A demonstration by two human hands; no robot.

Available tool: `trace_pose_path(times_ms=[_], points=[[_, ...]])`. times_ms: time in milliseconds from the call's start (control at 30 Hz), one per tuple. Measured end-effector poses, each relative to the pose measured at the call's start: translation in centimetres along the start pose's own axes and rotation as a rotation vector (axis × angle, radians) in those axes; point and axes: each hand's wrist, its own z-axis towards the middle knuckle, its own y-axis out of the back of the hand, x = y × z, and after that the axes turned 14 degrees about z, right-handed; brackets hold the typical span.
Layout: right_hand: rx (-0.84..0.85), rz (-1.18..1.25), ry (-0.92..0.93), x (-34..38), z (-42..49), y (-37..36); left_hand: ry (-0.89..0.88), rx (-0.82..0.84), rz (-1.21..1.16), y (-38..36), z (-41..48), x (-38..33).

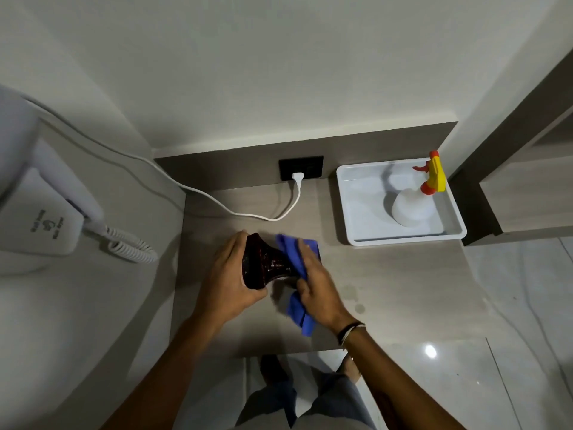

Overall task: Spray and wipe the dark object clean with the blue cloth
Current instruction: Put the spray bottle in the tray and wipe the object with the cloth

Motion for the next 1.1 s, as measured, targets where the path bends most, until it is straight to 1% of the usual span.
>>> trace_pose_path(times_ms=[67,133,200,233,333,367,433,467,533,600,667,700,733,800,833,900,933,967,1000,1067,1100], points=[[0.123,-0.015,0.125,1.1,-0.9,-2.4,-0.056,-0.045,-0.024,0.0,0.3,-0.2],[0.180,-0.025,0.244,1.7,-1.1,-4.0,-0.091,-0.045,-0.052,-0.2,0.4,-0.3],[0.210,-0.111,0.297,0.7,-0.8,-3.9,-0.073,-0.028,-0.034,-0.1,0.3,0.1],[0.214,-0.193,0.284,-0.2,-0.5,-3.3,-0.049,-0.025,-0.013,0.0,0.2,0.4],[0.167,-0.511,0.121,-2.7,0.3,-0.4,0.002,-0.029,0.031,0.4,-0.1,0.9],[0.149,-0.545,0.084,-2.9,0.5,0.3,0.003,-0.029,0.031,0.4,-0.1,0.9],[0.142,-0.470,0.072,-2.3,0.5,0.1,0.019,-0.034,0.029,0.5,0.0,0.7],[0.172,-0.402,0.109,-1.5,0.4,-0.8,0.032,-0.034,0.022,0.6,0.1,0.7],[0.207,-0.312,0.239,-0.1,-0.5,-3.4,0.028,-0.010,-0.026,0.7,0.1,0.4],[0.207,-0.296,0.348,0.8,-1.5,-5.8,0.026,0.006,-0.103,0.6,-0.1,0.4],[0.178,-0.327,0.438,0.2,-1.1,-5.7,0.045,0.013,-0.074,0.8,-0.3,0.8],[0.164,-0.364,0.432,-0.7,-0.9,-5.0,0.046,0.000,-0.021,0.8,-0.4,0.9],[0.148,-0.428,0.385,-1.6,-0.7,-3.9,0.048,-0.021,0.020,0.8,-0.6,1.2],[0.127,-0.588,0.231,-3.4,0.0,-1.5,0.065,-0.021,0.025,0.8,-0.9,1.3],[0.118,-0.604,0.167,-4.0,0.3,-0.4,0.059,-0.018,0.020,0.8,-0.9,1.2],[0.108,-0.530,0.112,-3.9,0.7,0.1,0.046,-0.023,0.018,0.8,-0.8,1.1],[0.120,-0.422,0.089,-3.1,0.8,-0.3,0.050,-0.022,0.010,0.8,-0.6,1.0],[0.141,-0.277,0.080,-2.2,0.9,-1.3,0.053,-0.019,-0.005,0.9,-0.5,0.8],[0.162,-0.184,0.122,-1.2,0.8,-2.6,0.041,-0.017,-0.027,1.0,-0.4,0.5],[0.193,-0.197,0.277,0.5,0.2,-5.4,0.009,-0.017,-0.090,1.0,-0.2,0.1],[0.198,-0.198,0.317,0.9,0.1,-6.2,0.002,-0.008,-0.106,0.8,-0.1,0.1]])
